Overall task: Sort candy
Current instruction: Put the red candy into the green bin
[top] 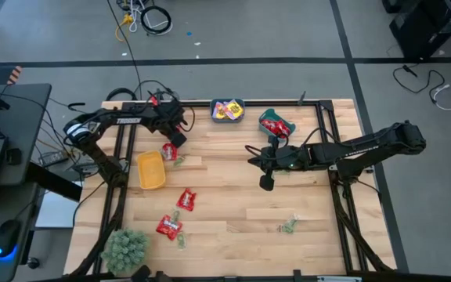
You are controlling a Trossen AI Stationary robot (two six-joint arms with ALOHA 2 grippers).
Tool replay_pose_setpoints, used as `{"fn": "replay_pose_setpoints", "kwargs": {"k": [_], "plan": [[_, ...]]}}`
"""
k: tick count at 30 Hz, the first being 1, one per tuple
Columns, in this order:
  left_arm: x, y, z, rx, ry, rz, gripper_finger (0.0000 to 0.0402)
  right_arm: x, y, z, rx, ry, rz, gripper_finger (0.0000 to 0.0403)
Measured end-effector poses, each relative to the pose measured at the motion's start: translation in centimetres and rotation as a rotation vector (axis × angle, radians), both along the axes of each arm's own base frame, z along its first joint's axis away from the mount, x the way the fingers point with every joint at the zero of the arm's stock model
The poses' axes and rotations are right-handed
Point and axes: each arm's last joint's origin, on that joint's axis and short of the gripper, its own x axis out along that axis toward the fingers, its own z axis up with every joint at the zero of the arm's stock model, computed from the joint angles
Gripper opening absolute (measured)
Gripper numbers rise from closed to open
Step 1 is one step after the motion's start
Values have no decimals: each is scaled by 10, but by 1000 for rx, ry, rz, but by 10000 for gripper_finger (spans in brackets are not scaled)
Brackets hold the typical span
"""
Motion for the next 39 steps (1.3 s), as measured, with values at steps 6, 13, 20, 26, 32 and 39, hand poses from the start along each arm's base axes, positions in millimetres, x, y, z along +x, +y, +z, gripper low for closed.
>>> {"fn": "replay_pose_setpoints", "kwargs": {"k": [6,13,20,26,32,39], "plan": [[18,-6,17,44,-62,-93,15,0,0,0,-36,7,23,4],[46,-37,56,-38,-387,-403,32,5,-1,4,-31,-54,17,62],[74,-79,84,-211,-772,-775,12,20,1,5,-73,-134,42,132],[87,-107,88,-268,-830,-896,16,49,2,6,-124,-89,71,138],[92,-122,89,-291,-837,-934,16,76,0,11,-102,-49,167,138],[93,-127,90,-296,-839,-932,17,101,-1,12,-45,15,256,121]]}}
